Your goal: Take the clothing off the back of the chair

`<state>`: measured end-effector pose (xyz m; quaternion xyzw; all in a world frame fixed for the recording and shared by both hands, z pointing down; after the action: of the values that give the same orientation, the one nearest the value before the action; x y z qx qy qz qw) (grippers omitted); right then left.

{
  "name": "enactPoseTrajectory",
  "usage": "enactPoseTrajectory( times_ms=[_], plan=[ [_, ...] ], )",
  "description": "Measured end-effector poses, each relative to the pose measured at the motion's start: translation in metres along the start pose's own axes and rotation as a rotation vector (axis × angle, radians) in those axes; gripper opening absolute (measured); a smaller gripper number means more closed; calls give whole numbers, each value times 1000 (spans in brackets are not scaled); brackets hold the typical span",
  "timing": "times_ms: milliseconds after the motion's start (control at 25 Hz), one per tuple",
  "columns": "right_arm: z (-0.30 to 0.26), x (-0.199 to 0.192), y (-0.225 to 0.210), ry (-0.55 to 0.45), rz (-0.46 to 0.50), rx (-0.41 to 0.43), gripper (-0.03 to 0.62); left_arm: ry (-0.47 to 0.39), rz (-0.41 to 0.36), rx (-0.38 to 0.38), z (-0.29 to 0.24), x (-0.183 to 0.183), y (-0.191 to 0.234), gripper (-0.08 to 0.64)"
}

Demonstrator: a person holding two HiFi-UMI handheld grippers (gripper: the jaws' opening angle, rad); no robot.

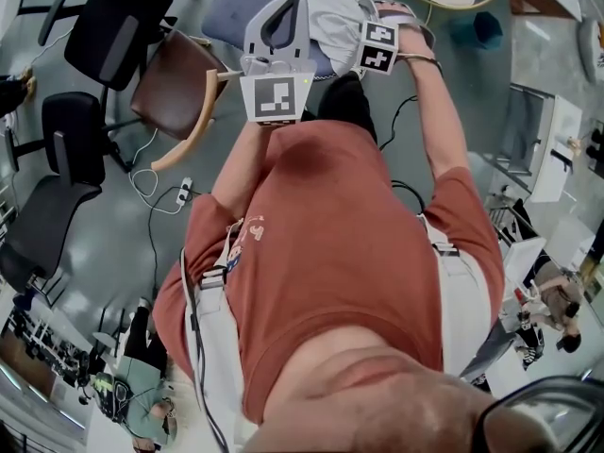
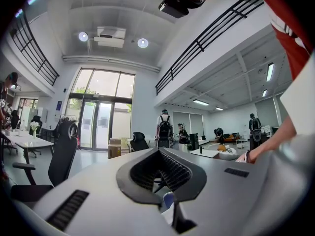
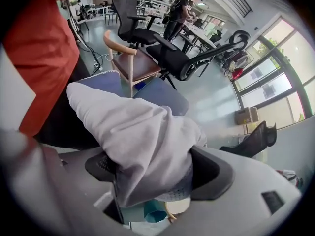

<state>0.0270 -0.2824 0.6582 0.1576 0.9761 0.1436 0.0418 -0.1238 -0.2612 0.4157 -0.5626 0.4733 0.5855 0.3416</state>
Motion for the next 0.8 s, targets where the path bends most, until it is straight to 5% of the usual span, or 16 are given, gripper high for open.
enactPoseTrajectory(
  times_ms=[200, 440, 800],
  plan=[
    [1, 3, 0, -3, 30, -60, 400, -28, 6, -2, 0, -2, 3, 12],
    [12, 6, 2, 15, 115, -173, 273, -83, -6, -24, -4, 1, -1, 14],
    [32, 2, 8, 24, 115, -288, 215, -89, -4, -31, 2, 4, -5, 14]
  ],
)
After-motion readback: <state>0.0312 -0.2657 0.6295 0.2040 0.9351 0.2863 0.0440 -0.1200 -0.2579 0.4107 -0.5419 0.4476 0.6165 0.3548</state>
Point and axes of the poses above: the fingertips, and each gripper's own axes: z backward along the fingers, y to its left, x out of its top, the point moved 2 cm from there along z, backward along the fingers, and after that the axes turned 11 degrees about z, right-handed, at the moved point
